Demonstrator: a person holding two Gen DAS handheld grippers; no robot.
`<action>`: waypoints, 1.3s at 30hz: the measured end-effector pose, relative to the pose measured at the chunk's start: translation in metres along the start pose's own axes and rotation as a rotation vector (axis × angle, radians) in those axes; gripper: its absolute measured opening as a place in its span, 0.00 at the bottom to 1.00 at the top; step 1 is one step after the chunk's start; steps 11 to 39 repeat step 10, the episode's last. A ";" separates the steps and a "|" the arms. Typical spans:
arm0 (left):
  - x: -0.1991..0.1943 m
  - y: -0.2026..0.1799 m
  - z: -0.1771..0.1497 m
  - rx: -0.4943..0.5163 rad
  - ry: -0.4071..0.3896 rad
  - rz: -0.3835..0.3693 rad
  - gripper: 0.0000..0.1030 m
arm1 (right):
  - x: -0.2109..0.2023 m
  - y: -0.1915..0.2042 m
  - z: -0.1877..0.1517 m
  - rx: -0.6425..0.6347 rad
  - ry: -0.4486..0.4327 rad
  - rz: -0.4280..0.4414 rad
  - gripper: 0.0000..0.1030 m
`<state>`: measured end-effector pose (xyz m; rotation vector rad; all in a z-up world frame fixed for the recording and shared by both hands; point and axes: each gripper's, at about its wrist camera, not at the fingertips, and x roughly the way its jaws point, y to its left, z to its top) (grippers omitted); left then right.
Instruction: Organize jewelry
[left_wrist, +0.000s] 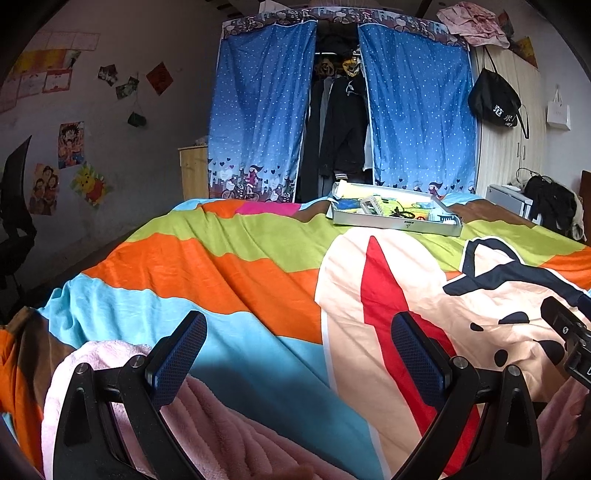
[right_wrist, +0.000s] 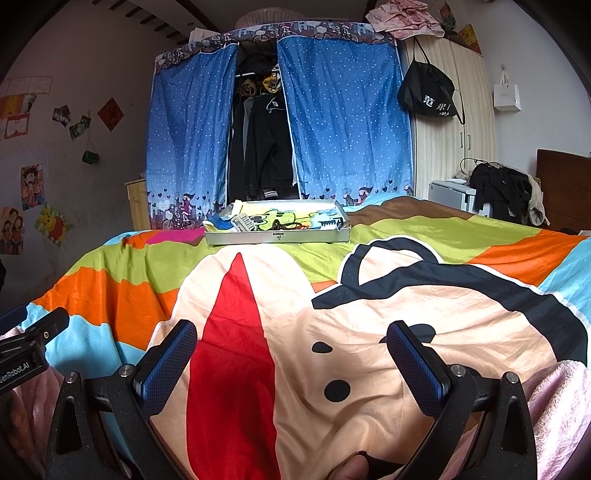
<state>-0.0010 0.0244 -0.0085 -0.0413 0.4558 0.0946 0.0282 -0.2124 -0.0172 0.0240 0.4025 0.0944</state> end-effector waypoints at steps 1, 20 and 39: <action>0.001 0.000 0.000 0.002 0.002 -0.004 0.95 | -0.001 -0.001 -0.001 -0.001 0.001 0.003 1.00; 0.001 0.001 0.000 -0.015 0.008 -0.016 0.95 | -0.005 -0.002 0.000 0.000 0.003 0.006 1.00; 0.001 0.001 0.000 -0.015 0.008 -0.016 0.95 | -0.005 -0.002 0.000 0.000 0.003 0.006 1.00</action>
